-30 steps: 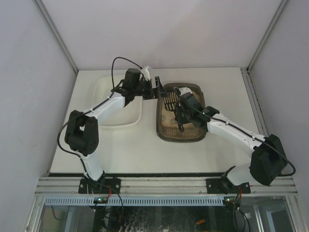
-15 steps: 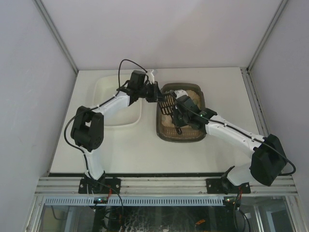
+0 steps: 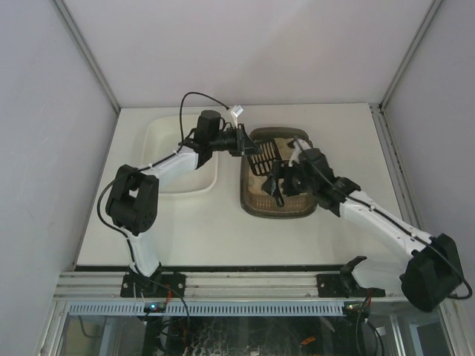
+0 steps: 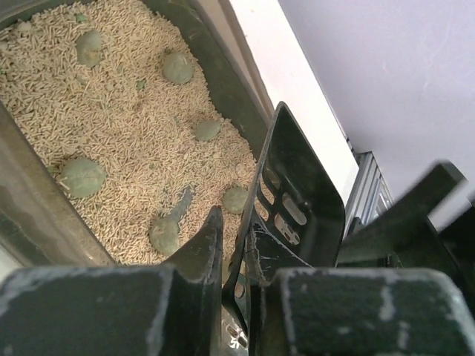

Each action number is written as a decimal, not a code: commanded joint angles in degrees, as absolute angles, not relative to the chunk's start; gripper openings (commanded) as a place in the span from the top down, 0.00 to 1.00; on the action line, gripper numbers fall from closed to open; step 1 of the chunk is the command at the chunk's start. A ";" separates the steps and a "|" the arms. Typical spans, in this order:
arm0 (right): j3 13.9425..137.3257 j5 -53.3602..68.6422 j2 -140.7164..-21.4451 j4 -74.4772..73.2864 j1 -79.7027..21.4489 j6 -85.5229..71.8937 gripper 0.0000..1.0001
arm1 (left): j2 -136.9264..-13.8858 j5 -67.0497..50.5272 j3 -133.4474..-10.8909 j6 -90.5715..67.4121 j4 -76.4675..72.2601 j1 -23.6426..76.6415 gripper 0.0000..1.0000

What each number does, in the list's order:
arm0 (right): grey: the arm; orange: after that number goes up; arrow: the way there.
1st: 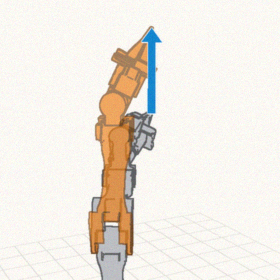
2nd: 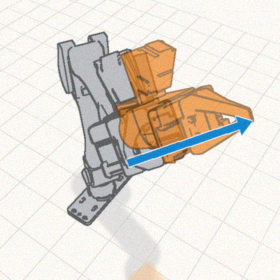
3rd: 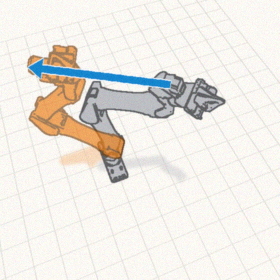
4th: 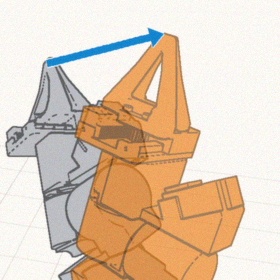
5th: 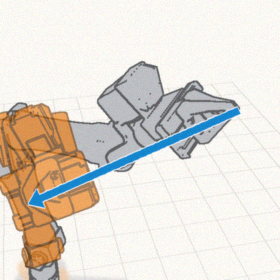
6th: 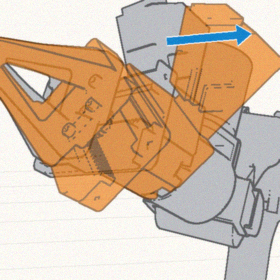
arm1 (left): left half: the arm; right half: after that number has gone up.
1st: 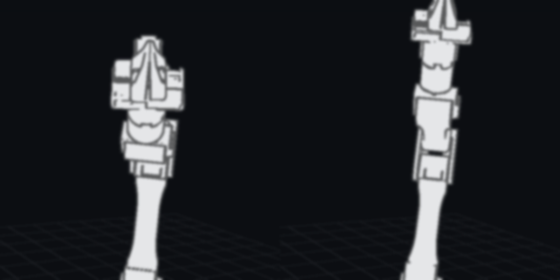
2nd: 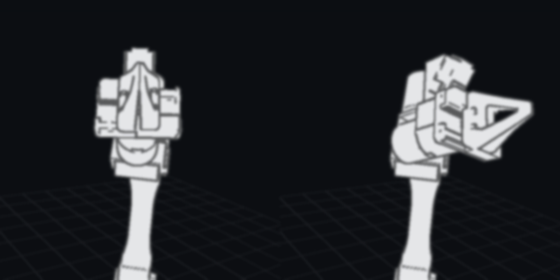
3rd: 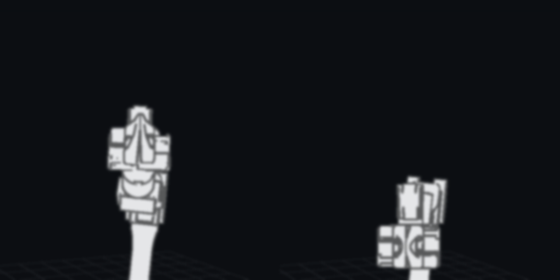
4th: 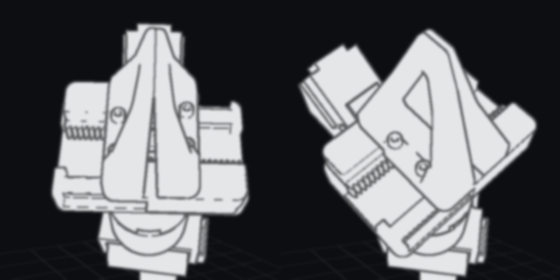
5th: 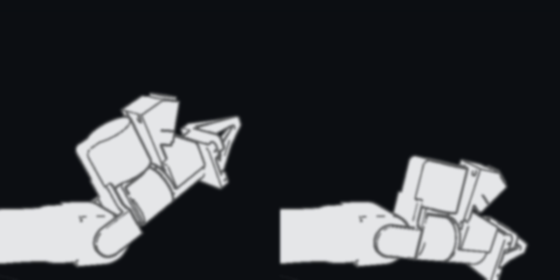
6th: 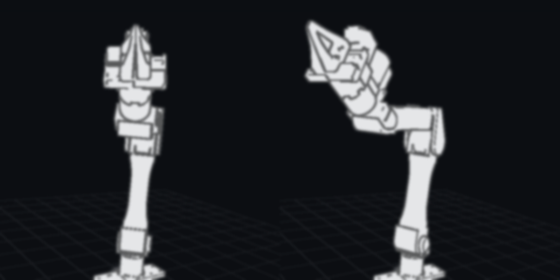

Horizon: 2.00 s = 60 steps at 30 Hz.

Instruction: Clean the litter box

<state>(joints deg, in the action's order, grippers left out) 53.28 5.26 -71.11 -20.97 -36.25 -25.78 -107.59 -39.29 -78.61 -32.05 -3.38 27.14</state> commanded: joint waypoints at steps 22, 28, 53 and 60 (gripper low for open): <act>35.16 39.94 -66.65 17.72 -21.77 -51.15 0.49 | -97.76 -39.24 -70.83 -36.00 -20.74 26.94 1.00; 35.16 39.93 -68.72 19.66 -23.09 -51.59 0.55 | -97.73 -38.96 -71.13 -37.13 -20.84 26.94 1.00; 49.22 17.89 -63.67 -28.77 -21.85 -35.53 1.00 | -89.47 -7.55 -71.01 -39.79 -3.87 27.33 0.00; 60.42 18.73 -74.65 -43.24 -19.40 -29.13 1.00 | -85.28 16.50 -71.80 -49.84 10.59 29.84 0.00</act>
